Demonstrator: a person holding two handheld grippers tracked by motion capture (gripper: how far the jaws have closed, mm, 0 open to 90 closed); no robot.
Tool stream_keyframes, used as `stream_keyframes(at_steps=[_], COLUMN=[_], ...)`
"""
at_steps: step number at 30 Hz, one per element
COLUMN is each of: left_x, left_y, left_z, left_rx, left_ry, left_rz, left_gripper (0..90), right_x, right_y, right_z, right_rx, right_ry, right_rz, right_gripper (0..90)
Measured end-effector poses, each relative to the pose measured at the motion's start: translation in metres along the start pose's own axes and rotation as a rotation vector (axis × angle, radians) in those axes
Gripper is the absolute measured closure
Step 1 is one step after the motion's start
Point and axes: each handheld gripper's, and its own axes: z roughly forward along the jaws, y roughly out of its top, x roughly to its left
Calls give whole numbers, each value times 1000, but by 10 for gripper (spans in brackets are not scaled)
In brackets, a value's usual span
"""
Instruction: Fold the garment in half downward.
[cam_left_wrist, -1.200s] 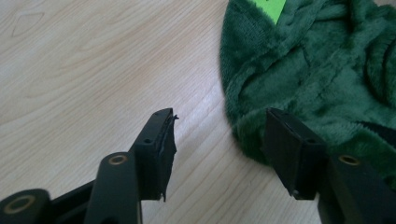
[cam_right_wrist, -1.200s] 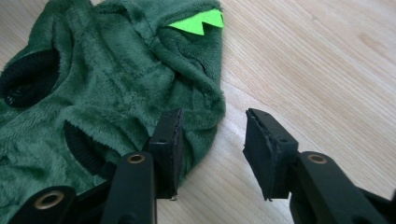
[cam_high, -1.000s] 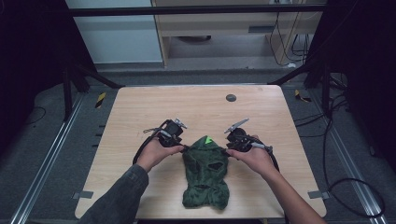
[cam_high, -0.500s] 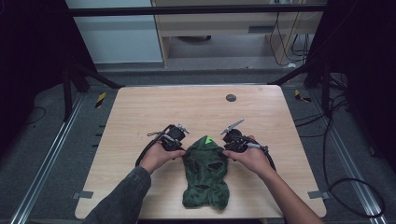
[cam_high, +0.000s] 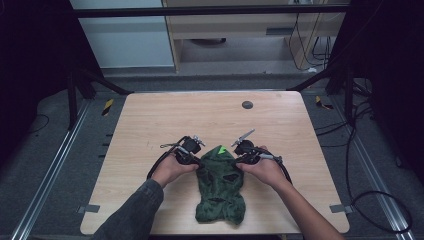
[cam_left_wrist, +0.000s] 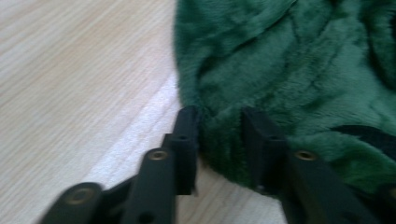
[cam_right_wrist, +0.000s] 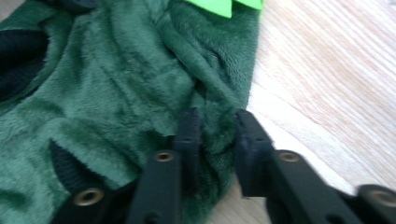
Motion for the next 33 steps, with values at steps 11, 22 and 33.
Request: stream_keyframes(at_steps=[11,22,33], left_x=[-1,-1,0], left_y=[3,12,24], left_z=[-7,-19,-34], left_rx=[-12,-51,-78], left_ry=[-5,8,34], left_rz=[19,17,30], left_gripper=[814,815,815], right_x=[1,-4,-7], right_y=[5,16,24], right_z=[-11,-32,-44], right_rx=[-12,-52,-68], right_ry=[-4,-30,-50], right_rz=[-39,-56,-74], right_gripper=[850,854,854])
